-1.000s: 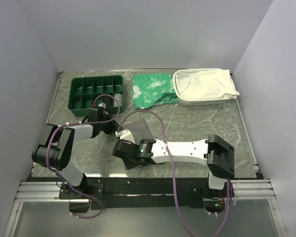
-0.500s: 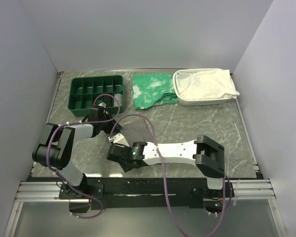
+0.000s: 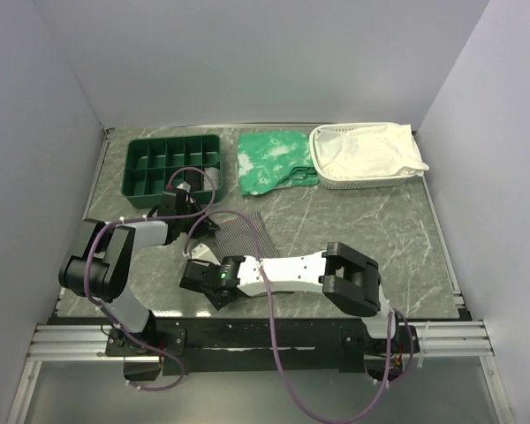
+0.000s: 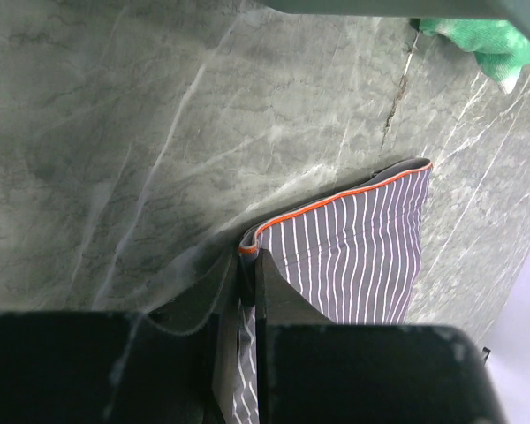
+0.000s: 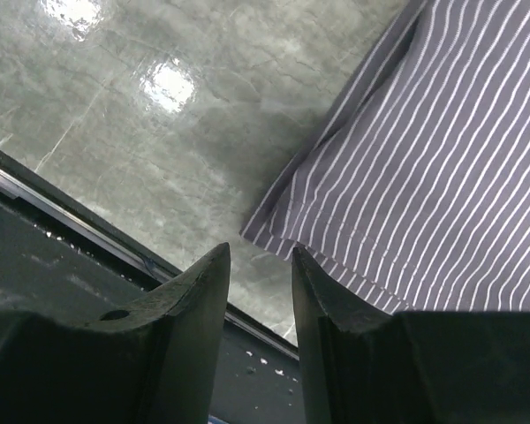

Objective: Roll the underwear
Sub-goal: Fold the underwear at the center of the board.

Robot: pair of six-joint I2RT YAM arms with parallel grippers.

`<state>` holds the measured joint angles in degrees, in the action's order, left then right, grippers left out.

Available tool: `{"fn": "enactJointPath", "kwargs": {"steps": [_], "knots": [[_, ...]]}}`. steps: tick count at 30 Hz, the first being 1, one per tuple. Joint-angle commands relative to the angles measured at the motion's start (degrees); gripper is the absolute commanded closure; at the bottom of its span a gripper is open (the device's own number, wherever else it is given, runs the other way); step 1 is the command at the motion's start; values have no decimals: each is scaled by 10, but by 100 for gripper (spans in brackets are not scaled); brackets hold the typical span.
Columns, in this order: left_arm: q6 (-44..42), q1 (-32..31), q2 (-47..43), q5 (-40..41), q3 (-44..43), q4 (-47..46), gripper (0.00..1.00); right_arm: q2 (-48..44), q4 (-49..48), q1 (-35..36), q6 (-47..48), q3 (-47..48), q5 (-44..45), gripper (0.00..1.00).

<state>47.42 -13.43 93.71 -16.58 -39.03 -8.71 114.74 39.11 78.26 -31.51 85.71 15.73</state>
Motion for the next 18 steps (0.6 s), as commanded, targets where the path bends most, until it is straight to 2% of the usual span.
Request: {"fn": "enactJointPath", "kwargs": {"steps": [1, 18], "knots": [[-15, -1, 11, 12, -11, 5, 99, 15, 9, 4, 17, 36, 9, 58], [-16, 0, 16, 8, -11, 7, 99, 54, 12, -7, 26, 46, 24, 57]]}}
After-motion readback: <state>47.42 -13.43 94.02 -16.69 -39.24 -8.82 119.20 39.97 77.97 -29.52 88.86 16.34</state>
